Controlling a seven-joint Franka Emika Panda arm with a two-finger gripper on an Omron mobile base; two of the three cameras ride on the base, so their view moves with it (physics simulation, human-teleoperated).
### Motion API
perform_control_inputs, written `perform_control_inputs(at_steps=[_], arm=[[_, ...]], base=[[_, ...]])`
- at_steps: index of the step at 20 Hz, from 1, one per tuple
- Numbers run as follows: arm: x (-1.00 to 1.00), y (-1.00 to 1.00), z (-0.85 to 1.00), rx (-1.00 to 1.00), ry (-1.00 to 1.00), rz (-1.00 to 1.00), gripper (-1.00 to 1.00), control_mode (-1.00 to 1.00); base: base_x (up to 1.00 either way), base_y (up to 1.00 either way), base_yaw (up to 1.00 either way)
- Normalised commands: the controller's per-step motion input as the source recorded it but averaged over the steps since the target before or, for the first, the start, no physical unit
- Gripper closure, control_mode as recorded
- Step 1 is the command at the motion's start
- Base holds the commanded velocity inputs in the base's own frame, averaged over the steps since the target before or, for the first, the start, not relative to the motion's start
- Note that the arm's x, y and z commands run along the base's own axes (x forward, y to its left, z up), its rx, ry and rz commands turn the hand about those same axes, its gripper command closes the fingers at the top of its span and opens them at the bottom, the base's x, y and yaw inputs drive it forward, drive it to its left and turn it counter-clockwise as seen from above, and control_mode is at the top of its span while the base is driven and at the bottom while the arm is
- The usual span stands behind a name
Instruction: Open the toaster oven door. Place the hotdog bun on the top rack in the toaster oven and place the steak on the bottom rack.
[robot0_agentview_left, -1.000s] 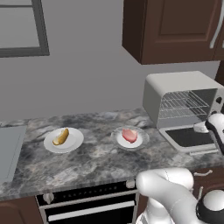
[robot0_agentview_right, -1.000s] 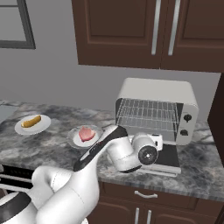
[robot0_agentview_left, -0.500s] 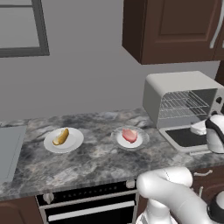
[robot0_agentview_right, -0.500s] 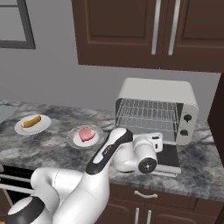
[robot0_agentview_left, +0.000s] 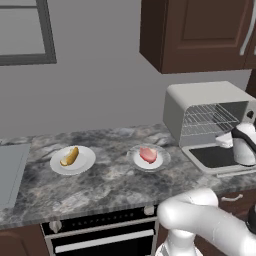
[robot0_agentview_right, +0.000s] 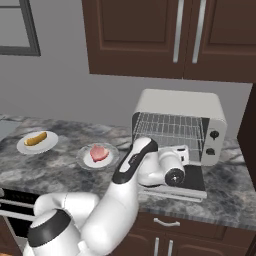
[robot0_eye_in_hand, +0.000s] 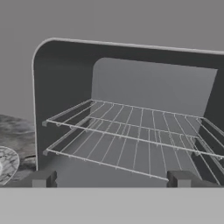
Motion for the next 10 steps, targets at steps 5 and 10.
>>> perform_control_inputs(at_steps=[5, 10], arm=[[0.30, -0.09, -0.01, 0.00, 0.00, 0.05, -1.00, -1.00], [0.21, -0.02, -0.14, 0.00, 0.00, 0.05, -1.00, -1.00]], base=[[0.00, 0.00, 0.00], [0.00, 0.00, 0.00]])
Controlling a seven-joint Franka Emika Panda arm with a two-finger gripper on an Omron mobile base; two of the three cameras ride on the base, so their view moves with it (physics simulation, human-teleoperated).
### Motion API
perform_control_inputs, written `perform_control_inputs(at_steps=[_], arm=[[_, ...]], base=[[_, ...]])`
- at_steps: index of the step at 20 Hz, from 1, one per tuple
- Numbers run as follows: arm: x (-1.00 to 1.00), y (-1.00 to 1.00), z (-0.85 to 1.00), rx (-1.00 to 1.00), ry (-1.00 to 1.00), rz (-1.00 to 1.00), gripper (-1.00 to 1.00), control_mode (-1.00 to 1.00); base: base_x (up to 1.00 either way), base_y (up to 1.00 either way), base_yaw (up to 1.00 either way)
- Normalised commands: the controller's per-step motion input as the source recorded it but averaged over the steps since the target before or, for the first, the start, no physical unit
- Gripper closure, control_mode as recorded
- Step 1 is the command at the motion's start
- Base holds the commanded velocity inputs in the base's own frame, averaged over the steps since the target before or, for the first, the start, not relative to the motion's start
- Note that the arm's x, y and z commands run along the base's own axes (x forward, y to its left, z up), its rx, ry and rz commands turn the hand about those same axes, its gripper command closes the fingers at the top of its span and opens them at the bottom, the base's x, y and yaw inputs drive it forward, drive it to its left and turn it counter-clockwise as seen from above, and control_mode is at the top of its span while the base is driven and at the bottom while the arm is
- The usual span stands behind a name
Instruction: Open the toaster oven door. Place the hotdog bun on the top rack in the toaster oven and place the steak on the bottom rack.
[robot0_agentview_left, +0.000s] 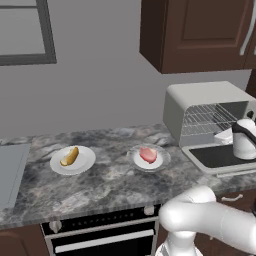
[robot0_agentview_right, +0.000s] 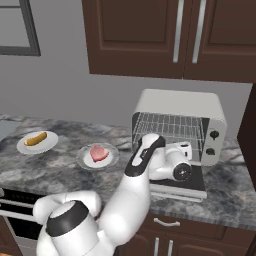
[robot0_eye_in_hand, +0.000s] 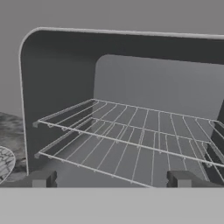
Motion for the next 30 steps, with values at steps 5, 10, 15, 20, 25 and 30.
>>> perform_control_inputs(at_steps=[5, 10, 15, 20, 25, 30], arm=[[0.23, -0.04, -0.11, 0.00, 0.00, 0.05, -1.00, -1.00], [0.18, -0.05, -0.08, 0.02, 0.09, 0.02, -1.00, -1.00], [0.13, -0.01, -0.10, 0.04, 0.04, 0.01, -1.00, -1.00], [0.08, 0.00, -0.10, 0.06, 0.00, 0.00, -1.00, -1.00], [0.17, 0.04, -0.10, 0.03, 0.00, 0.00, -1.00, -1.00], [0.18, 0.00, -0.06, 0.01, 0.01, 0.00, -1.00, -1.00]], base=[[0.00, 0.00, 0.00], [0.00, 0.00, 0.00], [0.00, 0.00, 0.00], [0.00, 0.00, 0.00], [0.00, 0.00, 0.00], [0.00, 0.00, 0.00]])
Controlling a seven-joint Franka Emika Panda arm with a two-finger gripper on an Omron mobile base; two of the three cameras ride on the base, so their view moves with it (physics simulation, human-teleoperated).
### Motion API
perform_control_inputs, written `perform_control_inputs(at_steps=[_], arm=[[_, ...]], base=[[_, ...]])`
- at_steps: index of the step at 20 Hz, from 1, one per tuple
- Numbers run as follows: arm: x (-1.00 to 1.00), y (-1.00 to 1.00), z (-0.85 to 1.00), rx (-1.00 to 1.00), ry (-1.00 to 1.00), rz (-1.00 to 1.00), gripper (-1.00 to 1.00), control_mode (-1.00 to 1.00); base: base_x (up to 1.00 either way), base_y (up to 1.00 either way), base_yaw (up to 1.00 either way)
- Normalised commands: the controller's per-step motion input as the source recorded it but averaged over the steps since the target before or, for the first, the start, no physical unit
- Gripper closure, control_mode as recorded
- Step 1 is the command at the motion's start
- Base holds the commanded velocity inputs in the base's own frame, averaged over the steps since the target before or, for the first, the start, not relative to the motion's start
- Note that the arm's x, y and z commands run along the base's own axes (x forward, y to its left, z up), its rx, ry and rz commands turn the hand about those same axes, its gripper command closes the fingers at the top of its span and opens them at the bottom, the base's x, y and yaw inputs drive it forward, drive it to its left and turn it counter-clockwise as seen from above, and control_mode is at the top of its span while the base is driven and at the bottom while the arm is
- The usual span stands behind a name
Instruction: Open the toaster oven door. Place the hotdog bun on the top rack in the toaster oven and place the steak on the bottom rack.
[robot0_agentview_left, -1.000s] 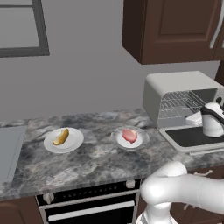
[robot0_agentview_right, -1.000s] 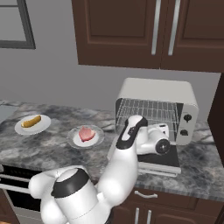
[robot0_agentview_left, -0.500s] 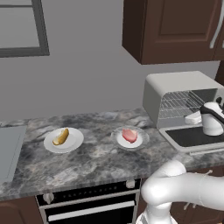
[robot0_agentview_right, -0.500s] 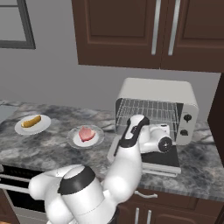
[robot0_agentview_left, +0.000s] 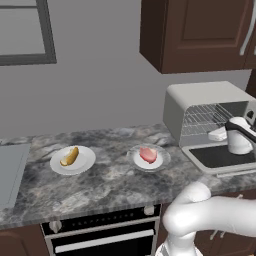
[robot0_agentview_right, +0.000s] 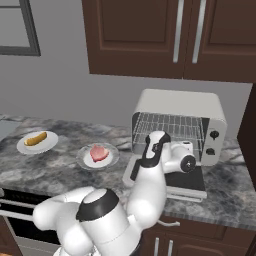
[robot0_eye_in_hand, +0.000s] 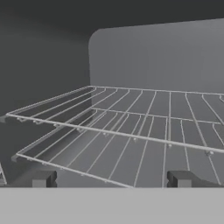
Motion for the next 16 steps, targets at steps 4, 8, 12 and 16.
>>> perform_control_inputs(at_steps=[4, 8, 12, 16], arm=[[0.20, 0.00, -0.08, 0.02, 0.02, 0.00, -1.00, -1.00], [0.17, 0.00, -0.08, 0.05, 0.03, 0.00, -1.00, -1.00], [0.13, 0.00, -0.11, 0.05, 0.00, 0.00, -1.00, -1.00], [0.14, 0.00, -0.06, 0.00, 0.00, 0.00, -1.00, -1.00]], base=[[0.00, 0.00, 0.00], [0.00, 0.00, 0.00], [0.00, 0.00, 0.00], [0.00, 0.00, 0.00]])
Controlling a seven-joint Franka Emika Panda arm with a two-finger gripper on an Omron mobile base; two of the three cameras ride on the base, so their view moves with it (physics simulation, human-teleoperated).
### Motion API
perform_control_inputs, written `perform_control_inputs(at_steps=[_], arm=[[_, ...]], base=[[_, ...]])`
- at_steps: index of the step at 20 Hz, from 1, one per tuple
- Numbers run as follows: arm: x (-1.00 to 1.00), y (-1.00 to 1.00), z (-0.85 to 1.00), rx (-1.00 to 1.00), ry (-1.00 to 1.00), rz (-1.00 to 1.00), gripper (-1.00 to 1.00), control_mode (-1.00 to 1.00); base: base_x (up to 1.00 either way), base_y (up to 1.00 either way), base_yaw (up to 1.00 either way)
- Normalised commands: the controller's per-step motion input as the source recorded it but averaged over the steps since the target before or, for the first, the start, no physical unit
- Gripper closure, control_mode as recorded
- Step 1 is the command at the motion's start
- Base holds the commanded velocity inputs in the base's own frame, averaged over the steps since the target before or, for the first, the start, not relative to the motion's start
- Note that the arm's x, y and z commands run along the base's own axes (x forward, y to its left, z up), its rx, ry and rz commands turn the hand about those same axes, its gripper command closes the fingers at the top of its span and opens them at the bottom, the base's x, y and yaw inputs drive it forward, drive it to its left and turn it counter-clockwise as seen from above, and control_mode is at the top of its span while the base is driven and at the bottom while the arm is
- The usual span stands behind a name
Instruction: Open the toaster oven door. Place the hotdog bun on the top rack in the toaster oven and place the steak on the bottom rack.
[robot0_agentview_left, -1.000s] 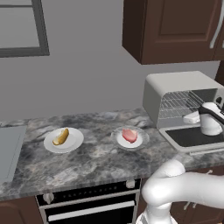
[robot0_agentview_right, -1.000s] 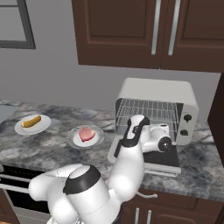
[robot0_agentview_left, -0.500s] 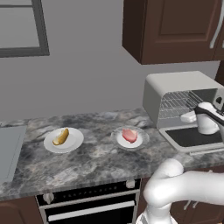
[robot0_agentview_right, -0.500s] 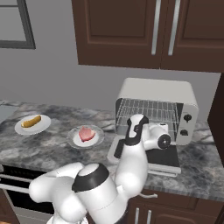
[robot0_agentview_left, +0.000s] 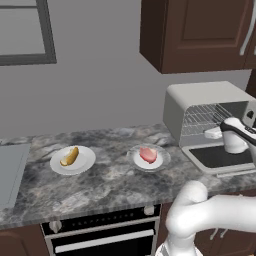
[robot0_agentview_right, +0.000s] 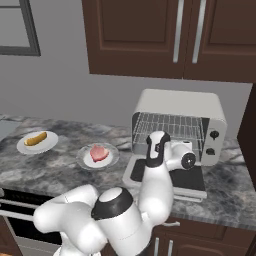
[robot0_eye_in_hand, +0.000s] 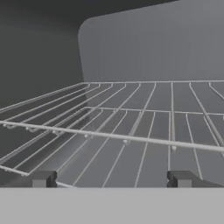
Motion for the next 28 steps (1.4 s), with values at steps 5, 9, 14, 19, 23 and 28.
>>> perform_control_inputs(at_steps=[5, 9, 14, 19, 23, 28], arm=[[0.17, 0.00, -0.09, 0.00, 0.00, 0.00, -1.00, -1.00], [0.18, 0.00, -0.07, 0.01, 0.00, 0.00, -1.00, -1.00], [0.14, 0.00, -0.06, 0.01, 0.00, 0.00, -1.00, -1.00], [0.11, 0.00, -0.13, 0.02, 0.03, 0.00, -1.00, -1.00], [0.16, 0.00, -0.02, 0.05, 0.03, 0.00, -1.00, -1.00], [0.16, 0.00, 0.00, 0.04, 0.00, 0.01, -1.00, -1.00]], base=[[0.00, 0.00, 0.00], [0.00, 0.00, 0.00], [0.00, 0.00, 0.00], [0.00, 0.00, 0.00], [0.00, 0.00, 0.00], [0.00, 0.00, 0.00]])
